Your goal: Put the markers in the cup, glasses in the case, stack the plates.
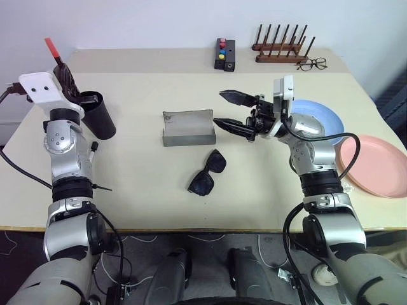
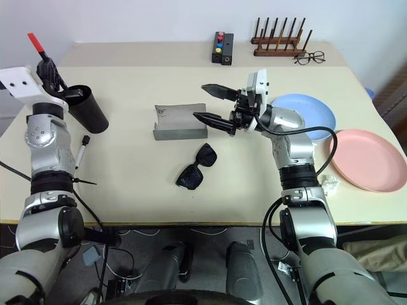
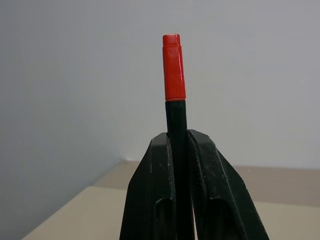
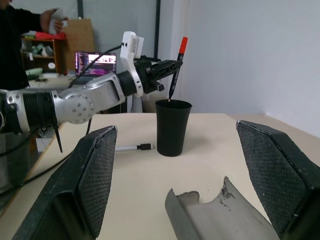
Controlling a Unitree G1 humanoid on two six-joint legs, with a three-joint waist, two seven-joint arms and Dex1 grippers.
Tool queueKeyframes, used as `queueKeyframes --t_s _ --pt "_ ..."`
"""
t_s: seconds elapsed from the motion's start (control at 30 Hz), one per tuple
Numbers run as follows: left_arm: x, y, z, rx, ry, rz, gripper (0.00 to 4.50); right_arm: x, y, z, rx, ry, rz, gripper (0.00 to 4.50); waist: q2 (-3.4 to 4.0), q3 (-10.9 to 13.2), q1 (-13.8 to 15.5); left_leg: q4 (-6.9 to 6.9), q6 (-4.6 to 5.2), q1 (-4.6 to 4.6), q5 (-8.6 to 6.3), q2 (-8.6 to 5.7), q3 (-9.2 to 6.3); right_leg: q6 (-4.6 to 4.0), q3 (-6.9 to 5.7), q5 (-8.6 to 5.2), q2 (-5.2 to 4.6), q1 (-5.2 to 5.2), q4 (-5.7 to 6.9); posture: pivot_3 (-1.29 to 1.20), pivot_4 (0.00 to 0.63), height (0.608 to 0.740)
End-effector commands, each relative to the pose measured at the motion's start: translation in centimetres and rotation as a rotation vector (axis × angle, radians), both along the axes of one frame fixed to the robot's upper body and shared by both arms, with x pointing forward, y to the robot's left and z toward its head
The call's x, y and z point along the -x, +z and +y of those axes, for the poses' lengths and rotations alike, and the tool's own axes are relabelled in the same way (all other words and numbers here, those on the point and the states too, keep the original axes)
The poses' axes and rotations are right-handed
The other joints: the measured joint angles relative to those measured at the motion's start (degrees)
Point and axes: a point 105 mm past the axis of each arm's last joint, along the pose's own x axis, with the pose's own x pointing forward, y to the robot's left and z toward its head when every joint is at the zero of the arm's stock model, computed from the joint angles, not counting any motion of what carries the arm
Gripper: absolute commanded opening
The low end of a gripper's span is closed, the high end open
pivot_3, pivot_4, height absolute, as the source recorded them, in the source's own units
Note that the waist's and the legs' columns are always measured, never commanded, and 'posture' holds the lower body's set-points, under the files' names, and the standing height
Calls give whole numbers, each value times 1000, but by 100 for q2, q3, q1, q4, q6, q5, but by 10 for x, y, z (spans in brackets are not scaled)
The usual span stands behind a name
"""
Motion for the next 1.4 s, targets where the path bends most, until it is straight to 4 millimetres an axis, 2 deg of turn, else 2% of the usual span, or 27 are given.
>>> queueKeyframes --t_s 0.03,0.2,0.33,0.5,0.63,0.8,0.87,1.0,1.13,1.2,1.4 --pt "4 19 -6 -86 -5 -59 61 2 3 -3 0 -5 -29 3911 0 0 -1 0 0 0 0 0 0 0 0 0 0 0 0 0 150 740" --pt "2 16 -9 -104 -8 -51 61 2 4 -3 -4 -5 -29 3911 0 0 -1 0 0 0 0 0 0 0 0 0 0 0 0 0 150 740" --pt "2 14 -11 -96 -22 -50 1672 2 5 -3 -5 -6 -30 3911 0 0 -1 -1 0 0 0 0 -1 0 0 0 0 0 0 0 150 740" --pt "5 12 -11 -96 -28 -56 4342 1 6 -5 -5 -11 -29 3911 0 0 -2 -1 0 0 0 1 0 0 0 0 0 -1 0 0 150 740" --pt "7 16 -14 -84 -57 -83 4432 0 6 -6 -6 -14 -29 3911 0 0 -2 -1 0 0 0 1 -1 0 0 0 0 -1 0 0 150 740" --pt "13 32 -16 -10 -115 -141 4432 -2 6 -6 -6 -18 -28 3911 0 0 2 1 0 -1 0 3 -1 0 0 0 -1 0 0 0 150 740" --pt "16 36 -11 27 -120 -150 4432 -2 6 -6 -6 -19 -28 3911 0 0 -3 1 0 -1 0 4 -1 0 1 0 -1 0 0 0 150 740" --pt "29 39 23 193 -137 -105 4432 -3 2 -9 10 -31 -23 3911 0 0 -58 -3 0 -1 0 5 -2 0 1 0 0 -4 2 0 150 740" --pt "43 18 61 263 -41 91 4432 -3 -2 -13 24 -39 -14 3911 0 0 -131 -8 1 0 0 7 -3 1 1 -1 3 -10 10 0 150 740" --pt "52 8 71 285 -14 183 4432 -3 -3 -14 31 -40 -10 3911 0 0 -165 -8 1 0 0 8 -4 1 2 -1 3 -10 10 0 150 740" --pt "76 -15 56 213 -171 407 4432 -2 -8 -15 61 -29 8 3911 -1 0 -128 -5 -1 0 -1 8 -8 -1 2 -1 1 -7 11 0 150 740"
